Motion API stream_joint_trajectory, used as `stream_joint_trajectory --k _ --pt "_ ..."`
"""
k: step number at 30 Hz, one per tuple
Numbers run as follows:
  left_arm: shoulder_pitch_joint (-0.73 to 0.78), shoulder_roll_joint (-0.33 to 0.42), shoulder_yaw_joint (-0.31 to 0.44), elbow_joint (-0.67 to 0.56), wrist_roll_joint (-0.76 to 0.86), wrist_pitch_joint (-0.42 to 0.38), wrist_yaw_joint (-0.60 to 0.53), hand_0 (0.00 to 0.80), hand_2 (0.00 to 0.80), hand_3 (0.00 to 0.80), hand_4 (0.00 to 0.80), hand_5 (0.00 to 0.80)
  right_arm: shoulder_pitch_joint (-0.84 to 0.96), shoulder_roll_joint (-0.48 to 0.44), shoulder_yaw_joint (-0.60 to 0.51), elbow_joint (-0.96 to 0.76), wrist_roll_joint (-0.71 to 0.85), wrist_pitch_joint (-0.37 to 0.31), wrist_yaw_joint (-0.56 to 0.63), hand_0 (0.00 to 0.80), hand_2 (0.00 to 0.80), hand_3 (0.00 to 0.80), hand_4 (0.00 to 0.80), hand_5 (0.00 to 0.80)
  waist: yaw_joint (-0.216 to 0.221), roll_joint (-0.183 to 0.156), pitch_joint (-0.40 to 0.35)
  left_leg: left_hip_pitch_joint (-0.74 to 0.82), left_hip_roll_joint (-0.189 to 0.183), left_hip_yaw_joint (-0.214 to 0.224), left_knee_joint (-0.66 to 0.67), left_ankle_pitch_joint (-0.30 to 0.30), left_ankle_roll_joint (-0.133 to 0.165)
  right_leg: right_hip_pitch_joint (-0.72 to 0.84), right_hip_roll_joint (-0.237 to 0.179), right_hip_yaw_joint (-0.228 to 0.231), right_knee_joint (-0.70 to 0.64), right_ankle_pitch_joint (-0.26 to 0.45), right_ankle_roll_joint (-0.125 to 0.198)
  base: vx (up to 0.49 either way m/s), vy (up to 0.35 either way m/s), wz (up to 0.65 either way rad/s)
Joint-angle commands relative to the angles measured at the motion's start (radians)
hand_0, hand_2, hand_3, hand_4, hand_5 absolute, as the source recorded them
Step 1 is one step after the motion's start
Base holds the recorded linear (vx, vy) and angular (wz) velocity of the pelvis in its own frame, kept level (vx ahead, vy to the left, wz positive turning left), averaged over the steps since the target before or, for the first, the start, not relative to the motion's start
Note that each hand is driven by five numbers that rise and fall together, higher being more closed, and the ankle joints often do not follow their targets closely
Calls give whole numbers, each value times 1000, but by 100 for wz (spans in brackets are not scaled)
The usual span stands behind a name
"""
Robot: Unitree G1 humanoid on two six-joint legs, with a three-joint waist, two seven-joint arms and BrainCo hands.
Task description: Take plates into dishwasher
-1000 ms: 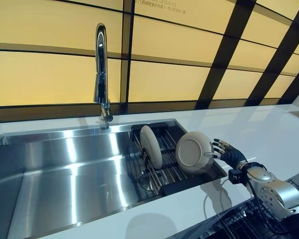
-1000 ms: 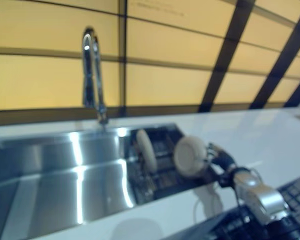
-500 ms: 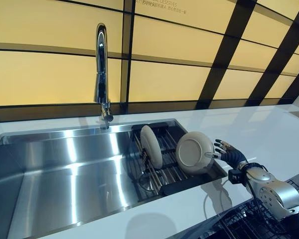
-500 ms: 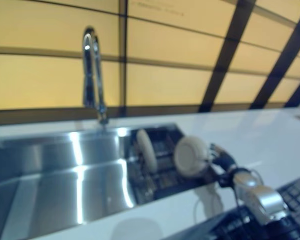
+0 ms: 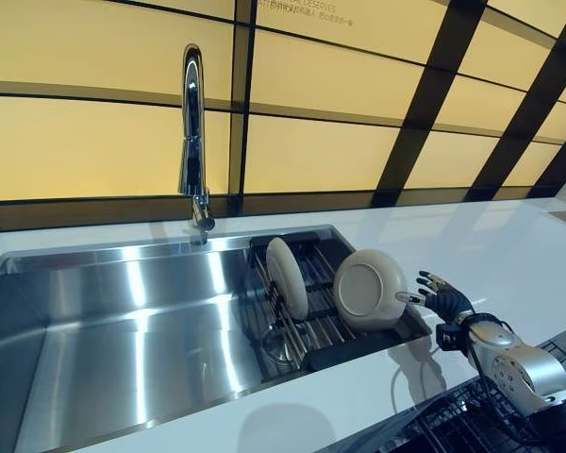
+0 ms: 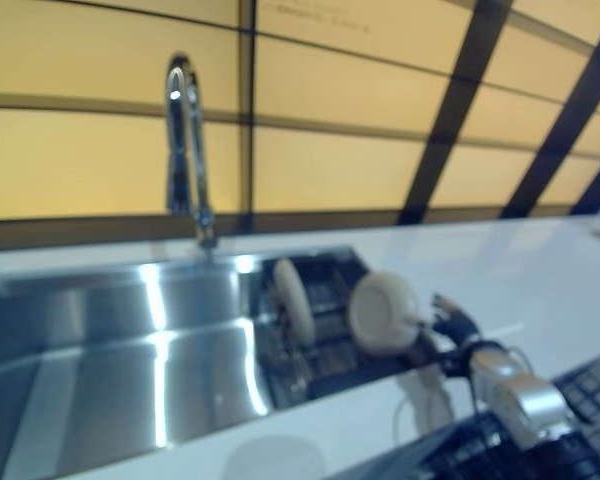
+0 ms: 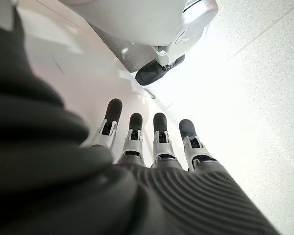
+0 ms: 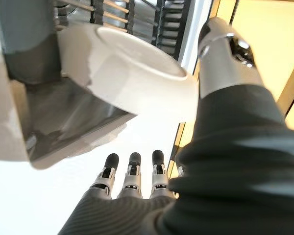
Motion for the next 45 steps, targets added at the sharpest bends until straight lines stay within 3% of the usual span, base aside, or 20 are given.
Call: stream_joint_trajectory --k 1,13,45 --pt "-137 16 -23 -23 45 -31 5 0 0 0 0 0 -119 -2 -26 25 15 -37 6 0 0 0 0 0 20 21 12 23 -49 43 10 -104 87 8 36 17 49 -48 49 0 0 0" --pt "-135 15 -33 -34 58 -25 3 0 0 0 0 0 -160 19 19 100 -31 -11 52 0 0 0 0 0 36 21 15 22 -48 42 16 -105 89 11 34 1 61 -57 46 0 0 0" --pt "-135 14 -57 -53 78 -12 -13 0 0 0 0 0 -243 65 63 146 5 -5 5 0 0 0 0 0 56 20 15 21 -49 32 24 -106 90 19 34 -3 64 -62 40 0 0 0"
